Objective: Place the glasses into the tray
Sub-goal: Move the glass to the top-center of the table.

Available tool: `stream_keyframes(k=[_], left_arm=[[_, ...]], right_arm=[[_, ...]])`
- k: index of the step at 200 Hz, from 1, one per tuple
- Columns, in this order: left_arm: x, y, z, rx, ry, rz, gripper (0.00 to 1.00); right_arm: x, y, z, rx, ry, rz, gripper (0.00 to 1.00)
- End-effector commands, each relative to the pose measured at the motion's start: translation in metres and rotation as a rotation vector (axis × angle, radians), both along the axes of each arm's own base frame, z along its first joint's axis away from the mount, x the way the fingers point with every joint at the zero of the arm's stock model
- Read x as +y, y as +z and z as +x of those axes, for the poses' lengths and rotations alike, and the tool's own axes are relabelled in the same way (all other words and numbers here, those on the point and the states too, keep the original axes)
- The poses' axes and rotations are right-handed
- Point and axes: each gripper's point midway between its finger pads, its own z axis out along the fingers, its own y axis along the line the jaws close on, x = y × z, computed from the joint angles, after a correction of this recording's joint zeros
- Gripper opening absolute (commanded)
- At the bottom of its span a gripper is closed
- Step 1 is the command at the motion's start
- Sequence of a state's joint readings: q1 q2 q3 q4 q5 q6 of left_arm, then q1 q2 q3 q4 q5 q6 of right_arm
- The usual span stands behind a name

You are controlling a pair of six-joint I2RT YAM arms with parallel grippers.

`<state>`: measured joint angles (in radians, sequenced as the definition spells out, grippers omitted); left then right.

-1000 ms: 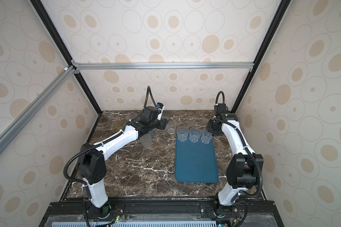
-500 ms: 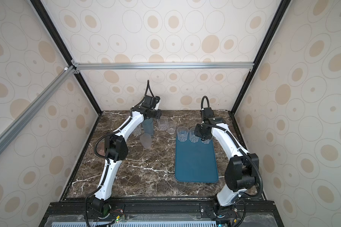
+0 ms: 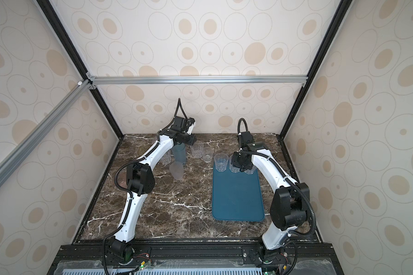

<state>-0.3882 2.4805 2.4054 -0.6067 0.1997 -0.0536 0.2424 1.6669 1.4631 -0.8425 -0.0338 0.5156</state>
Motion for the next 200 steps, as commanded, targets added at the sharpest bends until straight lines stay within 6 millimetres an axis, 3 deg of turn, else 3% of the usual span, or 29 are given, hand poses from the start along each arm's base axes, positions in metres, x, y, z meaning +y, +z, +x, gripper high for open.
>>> stream_keyframes(k=[1, 58, 123, 129, 162, 200], left_arm=[[-0.002, -0.023, -0.005, 0.043, -0.028, 0.024, 0.39], [0.004, -0.034, -0.009, 0.06, -0.023, 0.059, 0.36], [-0.026, 0.018, -0.015, -0.042, -0.057, -0.001, 0.39], [-0.027, 0.024, -0.015, -0.054, -0.058, -0.002, 0.39], [-0.023, 0.049, -0.018, -0.086, -0.021, -0.012, 0.41], [-0.039, 0.052, -0.033, -0.078, -0.034, -0.017, 0.48]], right_arm=[[0.003, -0.002, 0.003, 0.003, -0.007, -0.007, 0.32], [0.011, -0.006, 0.003, 0.011, 0.006, -0.007, 0.31], [0.013, -0.002, 0.009, -0.005, 0.0, -0.004, 0.31], [0.025, -0.001, 0.008, -0.009, 0.028, -0.003, 0.31], [0.038, 0.003, 0.015, -0.021, 0.052, 0.002, 0.31], [0.043, -0.002, 0.015, -0.011, 0.061, 0.001, 0.31]])
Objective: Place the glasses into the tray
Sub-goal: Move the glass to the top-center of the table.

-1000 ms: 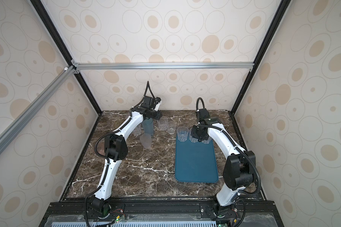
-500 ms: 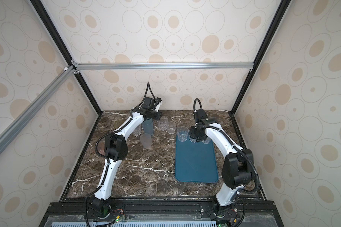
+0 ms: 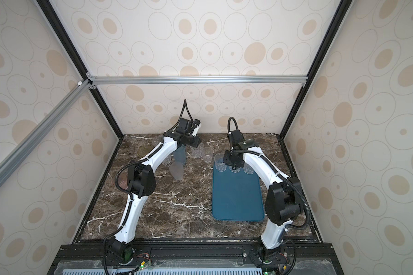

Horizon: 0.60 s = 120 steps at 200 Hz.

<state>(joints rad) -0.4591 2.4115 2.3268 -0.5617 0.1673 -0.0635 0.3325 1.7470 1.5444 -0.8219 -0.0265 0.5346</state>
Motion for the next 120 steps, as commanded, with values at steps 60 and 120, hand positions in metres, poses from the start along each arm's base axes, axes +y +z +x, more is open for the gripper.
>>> stream_keyframes(k=[60, 120], left_arm=[[-0.027, -0.003, -0.022, 0.06, 0.009, -0.008, 0.41], [-0.023, -0.031, -0.016, 0.075, 0.056, 0.015, 0.38]], right_arm=[[-0.002, -0.005, -0.003, 0.012, -0.014, -0.015, 0.31], [-0.003, -0.008, -0.005, 0.016, -0.014, -0.012, 0.31]])
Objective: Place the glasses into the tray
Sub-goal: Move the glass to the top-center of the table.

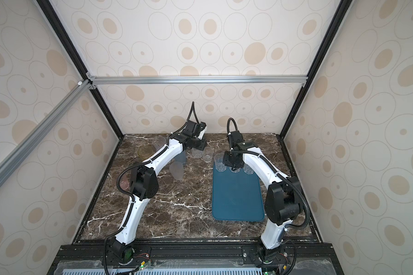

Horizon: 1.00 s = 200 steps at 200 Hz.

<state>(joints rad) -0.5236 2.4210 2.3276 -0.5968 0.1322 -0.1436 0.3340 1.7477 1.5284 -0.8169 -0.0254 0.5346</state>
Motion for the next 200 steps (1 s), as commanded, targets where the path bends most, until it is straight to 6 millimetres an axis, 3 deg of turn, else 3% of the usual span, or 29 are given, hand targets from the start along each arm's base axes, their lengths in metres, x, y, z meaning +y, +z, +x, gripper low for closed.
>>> stream_keyframes(k=[1, 151, 200], left_arm=[[0.005, -0.019, 0.006, 0.016, 0.039, 0.023, 0.38], [0.005, -0.056, 0.019, 0.027, 0.087, 0.042, 0.18], [0.004, -0.046, 0.018, 0.017, 0.073, 0.032, 0.05]], right_arm=[[-0.002, -0.003, -0.003, 0.006, -0.014, -0.007, 0.31], [-0.004, -0.007, -0.007, 0.012, -0.016, -0.009, 0.31], [-0.003, -0.009, -0.008, 0.017, -0.015, -0.006, 0.31]])
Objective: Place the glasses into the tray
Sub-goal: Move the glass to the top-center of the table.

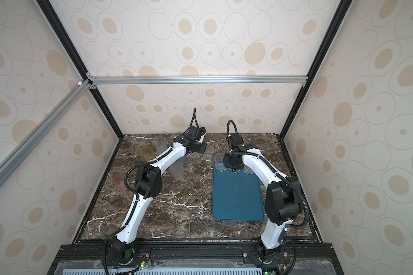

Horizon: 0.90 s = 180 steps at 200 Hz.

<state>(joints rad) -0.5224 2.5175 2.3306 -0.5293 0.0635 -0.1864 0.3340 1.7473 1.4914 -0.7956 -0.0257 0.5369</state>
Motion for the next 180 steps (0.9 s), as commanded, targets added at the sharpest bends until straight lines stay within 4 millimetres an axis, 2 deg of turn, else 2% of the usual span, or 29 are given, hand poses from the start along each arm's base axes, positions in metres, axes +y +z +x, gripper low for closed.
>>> stream_keyframes(k=[1, 25, 57, 88, 137, 180], left_arm=[[0.0, 0.003, 0.0, 0.002, -0.007, 0.002, 0.05], [0.0, 0.014, 0.0, -0.014, -0.013, -0.001, 0.03], [-0.002, 0.017, -0.007, 0.007, -0.039, -0.016, 0.0], [-0.004, 0.018, -0.027, 0.044, -0.09, -0.002, 0.0], [0.008, 0.02, -0.064, 0.05, -0.221, 0.062, 0.0], [0.009, 0.018, -0.08, 0.063, -0.254, 0.044, 0.0]], right_arm=[[-0.002, 0.002, -0.004, 0.001, -0.013, -0.003, 0.31], [-0.001, 0.002, -0.004, 0.0, -0.014, 0.002, 0.31], [0.0, 0.003, -0.003, -0.002, -0.012, 0.001, 0.31], [0.0, 0.006, -0.004, -0.007, -0.011, -0.002, 0.31], [0.0, 0.009, -0.003, -0.016, -0.01, 0.0, 0.31], [0.004, 0.01, -0.001, -0.018, -0.004, 0.003, 0.3]])
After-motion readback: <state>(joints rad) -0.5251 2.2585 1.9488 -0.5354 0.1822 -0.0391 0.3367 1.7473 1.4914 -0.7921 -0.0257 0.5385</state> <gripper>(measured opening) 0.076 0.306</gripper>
